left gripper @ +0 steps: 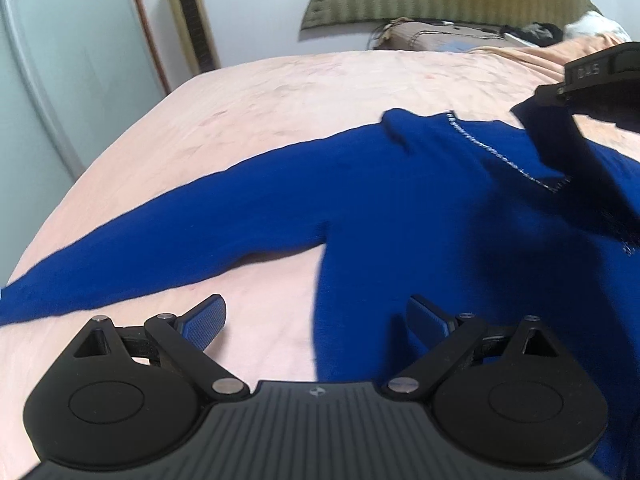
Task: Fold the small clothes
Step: 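Carry the sleeve across the sweater body with the right tool and release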
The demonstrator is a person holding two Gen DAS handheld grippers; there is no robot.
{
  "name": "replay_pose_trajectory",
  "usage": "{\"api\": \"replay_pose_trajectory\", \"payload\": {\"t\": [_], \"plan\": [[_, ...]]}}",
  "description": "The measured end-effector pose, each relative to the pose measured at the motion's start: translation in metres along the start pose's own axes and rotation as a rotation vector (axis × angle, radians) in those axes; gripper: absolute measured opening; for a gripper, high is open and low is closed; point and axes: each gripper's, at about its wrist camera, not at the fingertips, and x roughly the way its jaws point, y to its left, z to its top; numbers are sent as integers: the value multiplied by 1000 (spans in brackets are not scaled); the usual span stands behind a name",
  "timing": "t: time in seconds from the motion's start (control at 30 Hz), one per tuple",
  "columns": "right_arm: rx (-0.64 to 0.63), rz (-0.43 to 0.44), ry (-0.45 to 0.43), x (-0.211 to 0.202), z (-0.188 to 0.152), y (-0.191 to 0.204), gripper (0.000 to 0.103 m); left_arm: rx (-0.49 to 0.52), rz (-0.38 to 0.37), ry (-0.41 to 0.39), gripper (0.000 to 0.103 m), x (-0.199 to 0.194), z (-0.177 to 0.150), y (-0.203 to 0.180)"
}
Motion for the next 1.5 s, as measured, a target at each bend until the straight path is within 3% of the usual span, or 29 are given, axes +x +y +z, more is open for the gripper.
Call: {"api": "replay_pose_trajectory", "payload": {"t": [0.37, 0.67, 0.73, 0.87, 0.97, 1.1, 1.13, 1.2, 1.23, 1.37, 1.43, 1.5], "plan": [[58, 87, 76, 44, -14, 57, 9, -25, 17, 30, 97, 9, -6, 18], [80, 150, 112, 57, -13, 81, 9, -22, 21, 33, 97, 12, -2, 15], [98, 196, 144, 64, -14, 82, 10, -19, 22, 37, 97, 11, -3, 14], [122, 258, 255, 74, -26, 81, 26, -10, 37, 32, 97, 11, -2, 13], [135, 302, 213, 45, -29, 72, 44, -21, 48, 40, 97, 14, -1, 15], [73, 181, 187, 19, -30, 57, 56, -28, 51, 51, 97, 16, 1, 12], [66, 146, 221, 22, -33, 54, 61, -26, 48, 52, 97, 16, 1, 11], [59, 123, 327, 31, -42, 48, 61, -21, 45, 52, 97, 15, 2, 9], [72, 129, 331, 27, -45, 46, 62, -15, 48, 52, 97, 14, 2, 9], [25, 174, 256, -13, -44, 47, 66, -22, 64, 54, 97, 17, 3, 14], [-43, 103, 223, -35, -47, 43, 80, -37, 60, 60, 97, 17, 5, 14], [-102, 23, 209, -50, -53, 33, 87, -45, 60, 63, 97, 18, 5, 15]]}}
